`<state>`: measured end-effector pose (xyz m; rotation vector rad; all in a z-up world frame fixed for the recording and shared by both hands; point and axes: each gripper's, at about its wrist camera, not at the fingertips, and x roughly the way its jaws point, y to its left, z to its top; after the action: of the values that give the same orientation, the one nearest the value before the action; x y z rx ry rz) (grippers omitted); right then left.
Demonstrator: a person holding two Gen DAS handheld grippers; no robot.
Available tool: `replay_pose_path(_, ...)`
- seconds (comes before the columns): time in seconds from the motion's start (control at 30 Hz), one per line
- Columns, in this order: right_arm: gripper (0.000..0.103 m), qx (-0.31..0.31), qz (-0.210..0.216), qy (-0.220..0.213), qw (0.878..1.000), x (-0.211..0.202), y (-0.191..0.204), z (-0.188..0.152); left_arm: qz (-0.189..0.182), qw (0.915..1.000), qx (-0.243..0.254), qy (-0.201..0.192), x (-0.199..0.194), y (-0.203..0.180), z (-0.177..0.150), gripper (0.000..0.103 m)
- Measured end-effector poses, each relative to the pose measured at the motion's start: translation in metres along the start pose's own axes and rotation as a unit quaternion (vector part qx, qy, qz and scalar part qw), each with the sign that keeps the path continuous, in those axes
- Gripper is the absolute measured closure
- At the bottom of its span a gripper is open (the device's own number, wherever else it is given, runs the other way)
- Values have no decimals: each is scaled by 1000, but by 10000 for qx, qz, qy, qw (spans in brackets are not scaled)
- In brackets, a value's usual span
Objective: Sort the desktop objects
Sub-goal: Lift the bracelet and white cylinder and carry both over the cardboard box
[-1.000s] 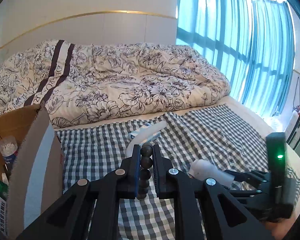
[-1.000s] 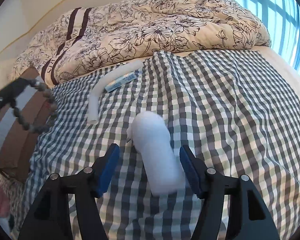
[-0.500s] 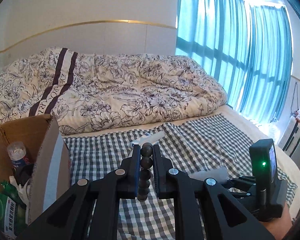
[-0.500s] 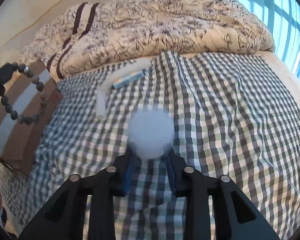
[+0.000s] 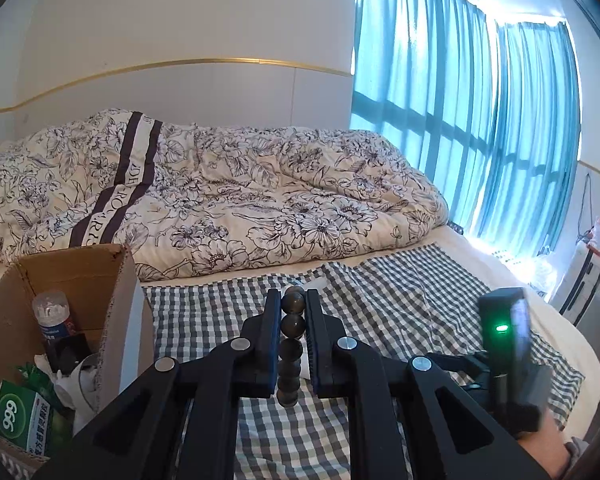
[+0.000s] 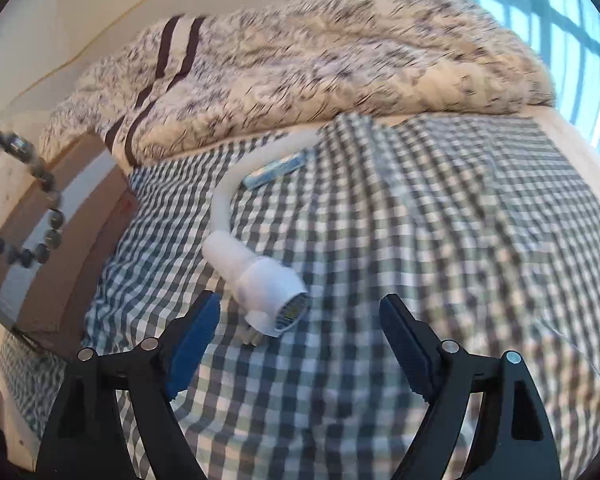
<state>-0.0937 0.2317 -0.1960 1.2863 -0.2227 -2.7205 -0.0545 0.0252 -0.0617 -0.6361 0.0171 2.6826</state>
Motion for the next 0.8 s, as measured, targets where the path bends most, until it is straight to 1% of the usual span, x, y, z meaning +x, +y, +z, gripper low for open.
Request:
replay_pose_path(0.2, 21, -354, 84, 460, 9983, 43, 20, 5, 75, 9999, -55, -81, -11, 12, 6, 92)
replay_pose_path(0.23, 25, -418, 85, 522, 9977, 48, 23, 5, 94, 9999, -65, -98, -13, 14, 7, 92)
replay_pose_path(0.27, 30, -486, 58, 600, 9970, 54, 27, 6, 115, 9998, -73, -117, -15, 17, 8, 92)
replay_pose_path(0.3, 47, -554, -37, 673, 9962, 58, 30, 5, 138, 9998, -84, -137, -17, 20, 9, 92)
replay_pose_path(0.37, 47, -623, -146, 711, 9954, 61, 33, 5, 186, 9996, -104, -167, -20, 25, 12, 92)
replay_pose_path(0.47, 47, -522, -85, 706, 9961, 55, 34, 6, 263, 9993, -182, -202, -24, 34, 15, 92)
replay_pose_path(0.53, 47, -559, -97, 634, 9964, 48, 38, 6, 309, 9990, -239, -219, -26, 40, 16, 92)
replay_pose_path(0.63, 47, -555, -71, 460, 9974, 32, 45, 8, 388, 9985, -273, -268, -28, 48, 19, 92)
replay_pose_path(0.8, 47, -541, 49, 82, 9985, 1, 60, 22, 543, 9973, -335, -376, -38, 62, 23, 92)
